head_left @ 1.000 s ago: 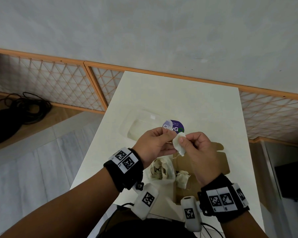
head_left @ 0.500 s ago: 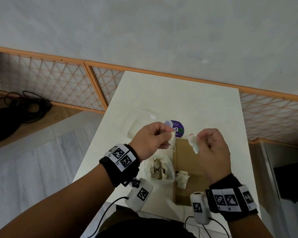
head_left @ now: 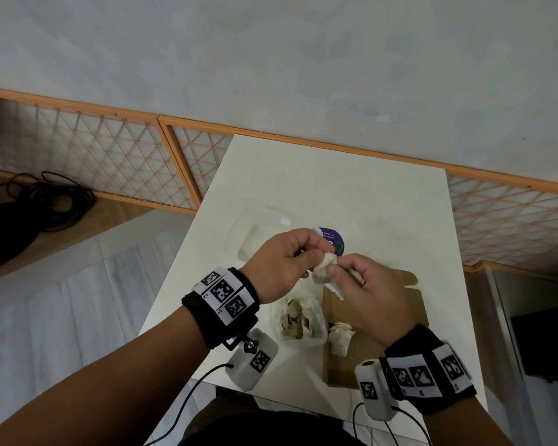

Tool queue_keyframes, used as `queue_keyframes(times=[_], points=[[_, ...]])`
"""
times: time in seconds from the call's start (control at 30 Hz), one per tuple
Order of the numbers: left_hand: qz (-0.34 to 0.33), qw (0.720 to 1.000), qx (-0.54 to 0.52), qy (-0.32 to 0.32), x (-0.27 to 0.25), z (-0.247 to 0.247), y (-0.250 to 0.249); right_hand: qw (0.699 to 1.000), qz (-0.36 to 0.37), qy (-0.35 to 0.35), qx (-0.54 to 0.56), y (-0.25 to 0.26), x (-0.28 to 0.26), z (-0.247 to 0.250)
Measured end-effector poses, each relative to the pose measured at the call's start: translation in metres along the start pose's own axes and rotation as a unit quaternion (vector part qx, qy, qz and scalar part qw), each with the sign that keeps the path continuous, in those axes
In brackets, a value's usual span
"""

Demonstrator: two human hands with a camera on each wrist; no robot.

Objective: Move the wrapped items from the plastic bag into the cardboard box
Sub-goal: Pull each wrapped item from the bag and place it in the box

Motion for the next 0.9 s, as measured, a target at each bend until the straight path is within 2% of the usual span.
queue_keyframes(times=[0.13,0.2,0.3,0.47,0.53,0.7,0.8,0.87,0.9], points=[[0.017,0.998,-0.036,-0.047,0.001,0.004,0.004,0.999,-0.007,-0.042,-0.008,-0.002,0.001,0.006],[0.026,0.997,-0.057,-0.036,0.001,0.001,0.009,0.999,-0.009,-0.043,-0.007,0.002,0.001,0.007],[0.032,0.998,-0.050,0.016,-0.002,-0.010,0.014,0.999,-0.004,-0.044,-0.019,0.006,-0.002,0.010],[0.031,0.999,-0.020,-0.003,-0.002,0.004,0.013,0.996,-0.026,-0.061,-0.054,0.000,-0.008,0.016],[0.011,1.000,0.007,-0.023,0.000,0.016,0.006,0.997,-0.040,-0.049,-0.047,-0.003,-0.011,0.017],[-0.018,0.997,0.050,-0.050,0.010,0.026,-0.005,0.998,-0.040,0.049,0.014,-0.002,-0.017,0.008],[-0.003,0.993,0.101,-0.064,0.012,0.018,0.003,0.996,-0.048,0.050,0.061,-0.002,-0.016,0.004],[0.005,0.981,0.165,-0.103,0.008,0.017,0.008,0.994,-0.056,0.038,0.084,-0.004,-0.015,0.004],[-0.001,0.978,0.164,-0.128,0.003,0.019,0.006,0.993,-0.058,0.032,0.093,-0.005,-0.014,0.004]])
Point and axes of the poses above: each hand's wrist, its own x-axis towards the middle knuckle, its own z-axis out of the back of the hand, y = z × x, the point moved 5 cm from there along x, towards the middle knuckle
